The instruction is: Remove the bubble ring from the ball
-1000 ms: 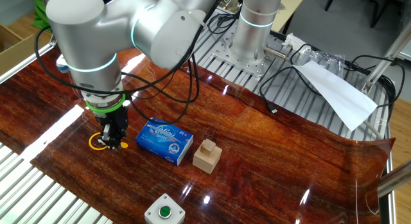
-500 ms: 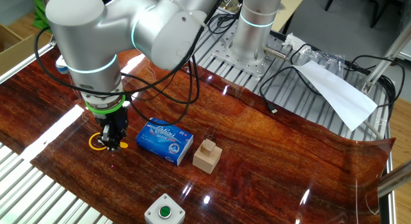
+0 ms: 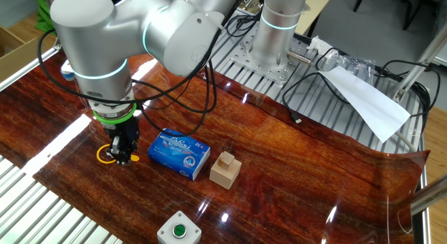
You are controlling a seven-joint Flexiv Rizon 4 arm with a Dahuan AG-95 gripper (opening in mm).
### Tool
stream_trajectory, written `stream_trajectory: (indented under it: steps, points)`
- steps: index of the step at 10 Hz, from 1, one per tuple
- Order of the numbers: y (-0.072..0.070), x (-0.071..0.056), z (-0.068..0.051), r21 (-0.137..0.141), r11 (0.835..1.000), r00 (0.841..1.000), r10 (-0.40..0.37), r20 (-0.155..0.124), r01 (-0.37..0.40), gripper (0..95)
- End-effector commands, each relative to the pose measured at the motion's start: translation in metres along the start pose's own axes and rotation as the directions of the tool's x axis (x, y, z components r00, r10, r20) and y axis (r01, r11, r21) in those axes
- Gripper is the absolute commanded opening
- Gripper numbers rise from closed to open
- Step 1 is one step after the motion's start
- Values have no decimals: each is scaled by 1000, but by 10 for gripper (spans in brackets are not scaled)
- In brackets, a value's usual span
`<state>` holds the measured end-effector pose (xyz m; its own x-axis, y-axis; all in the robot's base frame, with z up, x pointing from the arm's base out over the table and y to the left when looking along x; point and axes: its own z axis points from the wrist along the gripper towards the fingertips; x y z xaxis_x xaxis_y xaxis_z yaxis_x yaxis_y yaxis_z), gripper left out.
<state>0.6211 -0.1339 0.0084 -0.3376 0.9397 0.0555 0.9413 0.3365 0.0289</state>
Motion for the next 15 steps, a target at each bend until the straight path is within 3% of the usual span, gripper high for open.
stream_trajectory:
  steps: [1, 4, 5, 13, 14, 15]
  points:
    - [0, 0, 1, -5, 1000, 1000, -5, 5, 5, 380]
    - [0, -1, 3, -12, 1000, 1000, -8, 11, 8, 380]
    - [0, -1, 4, -16, 1000, 1000, -13, 16, 13, 190]
    - [0, -3, 7, -29, 999, 999, -31, 25, 32, 190]
    - [0, -3, 7, -29, 999, 999, -32, 24, 33, 0]
    - [0, -3, 6, -29, 999, 999, -35, 24, 35, 0]
